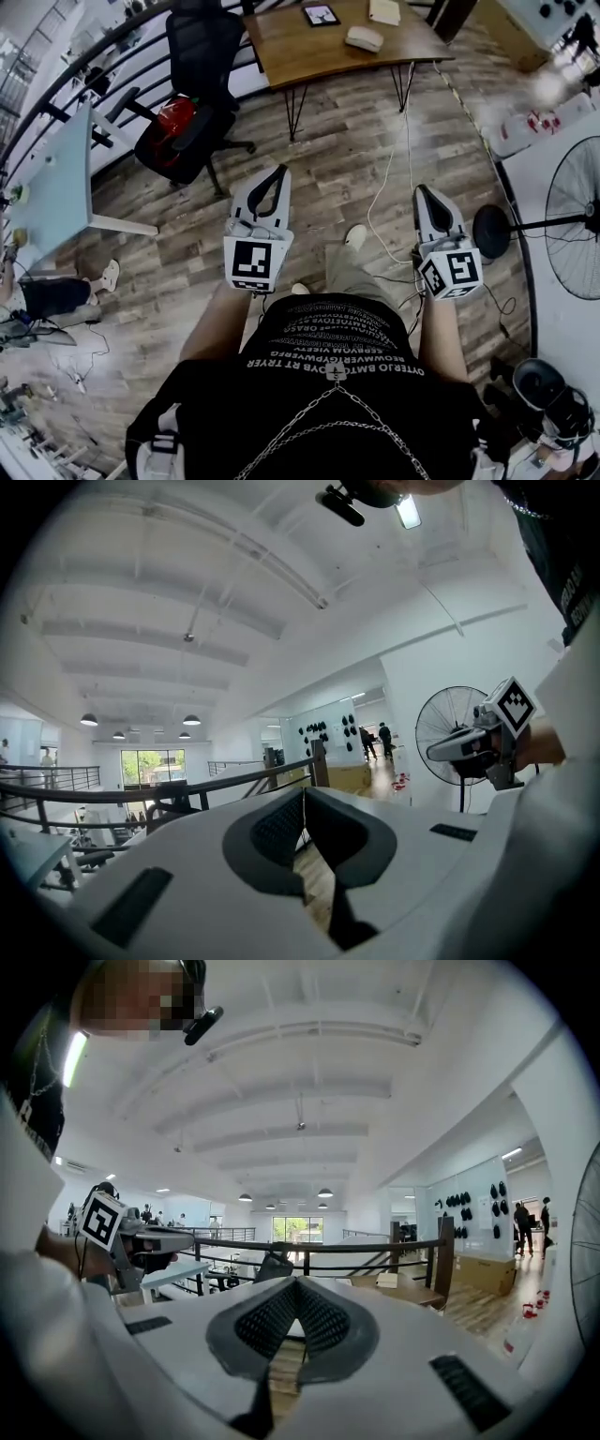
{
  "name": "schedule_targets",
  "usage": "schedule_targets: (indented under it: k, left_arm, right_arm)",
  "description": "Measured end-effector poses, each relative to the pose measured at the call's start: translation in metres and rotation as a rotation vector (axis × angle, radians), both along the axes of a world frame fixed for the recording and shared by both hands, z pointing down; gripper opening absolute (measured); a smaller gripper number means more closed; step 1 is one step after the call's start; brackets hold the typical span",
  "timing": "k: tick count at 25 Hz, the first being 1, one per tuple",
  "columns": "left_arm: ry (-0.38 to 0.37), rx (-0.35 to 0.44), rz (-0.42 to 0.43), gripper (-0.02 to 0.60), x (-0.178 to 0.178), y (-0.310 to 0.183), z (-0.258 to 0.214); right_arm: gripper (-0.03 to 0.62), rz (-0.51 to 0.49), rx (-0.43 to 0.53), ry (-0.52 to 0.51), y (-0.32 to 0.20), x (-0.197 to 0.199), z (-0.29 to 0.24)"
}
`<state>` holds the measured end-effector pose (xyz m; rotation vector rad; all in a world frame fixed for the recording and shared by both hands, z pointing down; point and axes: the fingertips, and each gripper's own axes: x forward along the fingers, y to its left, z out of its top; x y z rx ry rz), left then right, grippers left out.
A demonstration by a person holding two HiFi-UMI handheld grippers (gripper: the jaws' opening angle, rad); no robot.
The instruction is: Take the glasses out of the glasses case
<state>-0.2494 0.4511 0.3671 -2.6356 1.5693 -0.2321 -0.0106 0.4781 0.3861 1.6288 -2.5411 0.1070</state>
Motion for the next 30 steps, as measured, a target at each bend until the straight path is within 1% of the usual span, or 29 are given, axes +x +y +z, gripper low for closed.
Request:
schedule_targets:
  k: [4, 7, 12, 16, 19, 26, 30]
  left_arm:
    - [0.010, 0.013, -0.019, 0.029, 0.023, -0.041, -0.004]
    - [0.011, 0.022, -0.014, 0.029, 0.041, -0.074, -0.009]
    - [-0.009, 0.001, 0.006, 0.029, 0.067, -0.127, 0.003]
    - [-0.008, -0.036, 0.003, 0.029, 0.087, -0.160, 0.015]
    - [-0.021, -0.043, 0.007, 0.029, 0.101, -0.183, 0.016]
    - [-0.025, -0.027, -0.011, 0.029, 0.137, -0.232, 0.002]
    - [-0.005, -0.010, -0.017, 0.029, 0.155, -0.260, -0.010]
  right_arm:
    - [0.015, -0.045, 0.000, 0.006, -0.042, 0.011, 0.007]
    - [0.015, -0.078, 0.006, 0.016, -0.081, 0.016, 0.007]
    - [0.015, -0.119, 0.007, 0.020, -0.135, 0.022, 0.009]
    - [0.015, -0.142, -0.033, 0.010, -0.168, 0.029, 0.026]
    - [0.015, -0.162, -0.045, 0.008, -0.190, 0.036, 0.030]
    - [0.015, -0.162, -0.042, -0.004, -0.236, 0.076, 0.024]
    - [0.015, -0.180, -0.007, -0.002, -0.264, 0.093, 0.010]
